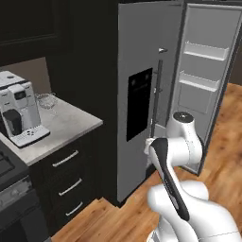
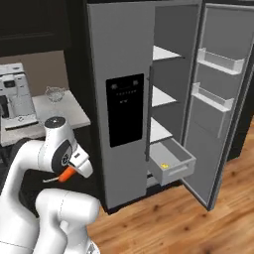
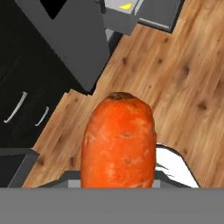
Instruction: Place the carrot and corn inside the fridge drawer. Close the drawer after placing the vegetables.
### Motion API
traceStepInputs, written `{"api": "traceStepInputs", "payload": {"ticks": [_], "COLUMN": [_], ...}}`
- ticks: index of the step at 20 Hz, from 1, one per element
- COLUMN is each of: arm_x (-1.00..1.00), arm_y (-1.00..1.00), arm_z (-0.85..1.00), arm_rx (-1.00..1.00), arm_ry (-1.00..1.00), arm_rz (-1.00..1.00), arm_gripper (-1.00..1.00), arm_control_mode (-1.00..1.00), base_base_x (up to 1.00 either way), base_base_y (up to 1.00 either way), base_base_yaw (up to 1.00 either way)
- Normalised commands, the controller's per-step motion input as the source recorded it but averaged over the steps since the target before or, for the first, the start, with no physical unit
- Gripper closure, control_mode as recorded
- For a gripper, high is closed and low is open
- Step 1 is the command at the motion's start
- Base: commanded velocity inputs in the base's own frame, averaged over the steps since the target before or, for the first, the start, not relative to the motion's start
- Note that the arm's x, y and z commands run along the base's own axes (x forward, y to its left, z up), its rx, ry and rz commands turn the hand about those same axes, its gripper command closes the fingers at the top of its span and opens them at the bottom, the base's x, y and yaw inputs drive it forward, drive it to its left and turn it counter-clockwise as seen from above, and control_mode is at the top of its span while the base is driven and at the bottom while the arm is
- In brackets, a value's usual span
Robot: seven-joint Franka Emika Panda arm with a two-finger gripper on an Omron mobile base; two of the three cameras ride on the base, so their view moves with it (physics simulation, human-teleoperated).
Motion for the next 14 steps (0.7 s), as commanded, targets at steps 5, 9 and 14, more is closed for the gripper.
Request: {"api": "traceStepInputs", "payload": {"ticks": [5, 9, 14], "arm_x": [0.00, 0.00, 0.00], "arm_y": [0.00, 0.00, 0.00], "arm_z": [0.00, 0.00, 0.00], "arm_rx": [0.00, 0.00, 0.00], "arm_ry": [0.00, 0.00, 0.00], "arm_rz": [0.00, 0.00, 0.00], "arm_gripper": [1.00, 1.00, 1.00], "arm_control_mode": [1.00, 1.00, 1.00], "base_base_x": [0.06, 0.70, 0.99], "base_base_y": [-0.85, -0.15, 0.00], "base_base_yaw": [-0.51, -0.47, -0.29]}}
